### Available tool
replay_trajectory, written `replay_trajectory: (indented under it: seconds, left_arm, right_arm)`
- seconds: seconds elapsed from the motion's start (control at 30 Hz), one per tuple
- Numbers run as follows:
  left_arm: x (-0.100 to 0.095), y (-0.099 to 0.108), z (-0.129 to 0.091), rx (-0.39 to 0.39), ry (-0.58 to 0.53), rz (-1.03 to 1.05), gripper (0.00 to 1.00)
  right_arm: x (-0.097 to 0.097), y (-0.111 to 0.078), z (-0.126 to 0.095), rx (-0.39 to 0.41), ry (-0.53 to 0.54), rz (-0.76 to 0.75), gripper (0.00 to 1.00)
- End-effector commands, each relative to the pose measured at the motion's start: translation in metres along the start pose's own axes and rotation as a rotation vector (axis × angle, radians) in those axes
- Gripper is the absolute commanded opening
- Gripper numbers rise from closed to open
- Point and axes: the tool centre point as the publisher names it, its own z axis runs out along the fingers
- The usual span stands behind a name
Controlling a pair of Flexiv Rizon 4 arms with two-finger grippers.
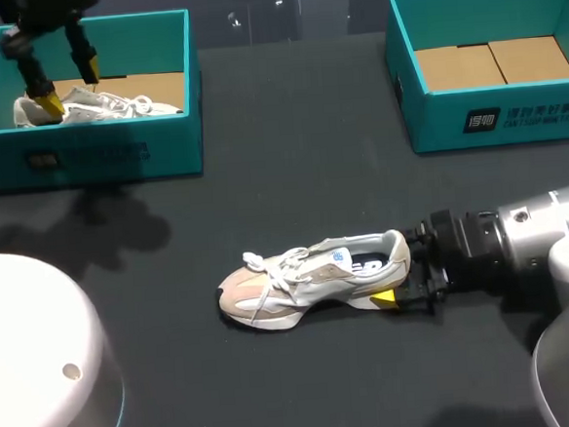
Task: Take the shoe out of the shoebox, open the shoe tongue, remove and reinsert the insole, then place the shoe into the shoebox
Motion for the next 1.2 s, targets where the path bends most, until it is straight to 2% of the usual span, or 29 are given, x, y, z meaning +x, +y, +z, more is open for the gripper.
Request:
replay_trajectory:
  seconds: [0.03,0.2,0.27,0.33,0.4,0.53,0.67,0.7,1.17,1.2]
  left_arm:
    - [0.049,-0.017,0.03,0.0,-0.127,-0.04,1.0]
    - [0.072,-0.044,0.054,-0.082,-0.136,-0.185,1.0]
    - [0.075,-0.054,0.064,-0.141,-0.225,-0.236,1.0]
    - [0.08,-0.062,0.071,-0.138,-0.191,-0.264,1.0]
    - [0.082,-0.069,0.078,-0.132,-0.233,-0.299,1.0]
    - [0.089,-0.087,0.096,-0.108,-0.216,-0.354,1.0]
    - [0.085,-0.109,0.11,-0.072,-0.181,-0.388,1.0]
    - [0.083,-0.116,0.111,-0.05,-0.218,-0.389,1.0]
    - [0.083,-0.116,0.111,-0.05,-0.218,-0.389,1.0]
    - [0.083,-0.12,0.111,-0.031,-0.222,-0.434,1.0]
  right_arm:
    - [-0.001,0.0,0.002,0.001,-0.003,-0.001,0.0]
    - [-0.001,0.0,0.002,0.001,-0.003,-0.001,0.0]
    - [-0.001,0.0,0.002,0.001,-0.003,-0.001,0.0]
    - [-0.001,0.0,0.002,0.001,-0.003,-0.001,0.0]
    - [-0.001,0.0,0.002,0.001,-0.003,-0.001,0.0]
    - [-0.001,0.0,0.002,0.001,-0.003,-0.001,0.0]
    - [-0.001,0.0,0.002,0.001,-0.003,-0.001,0.0]
    - [-0.001,0.0,0.002,0.001,-0.003,-0.001,0.0]
    - [-0.001,0.0,0.002,0.001,-0.003,-0.001,0.0]
    - [-0.001,0.0,0.002,0.001,-0.003,-0.001,0.0]
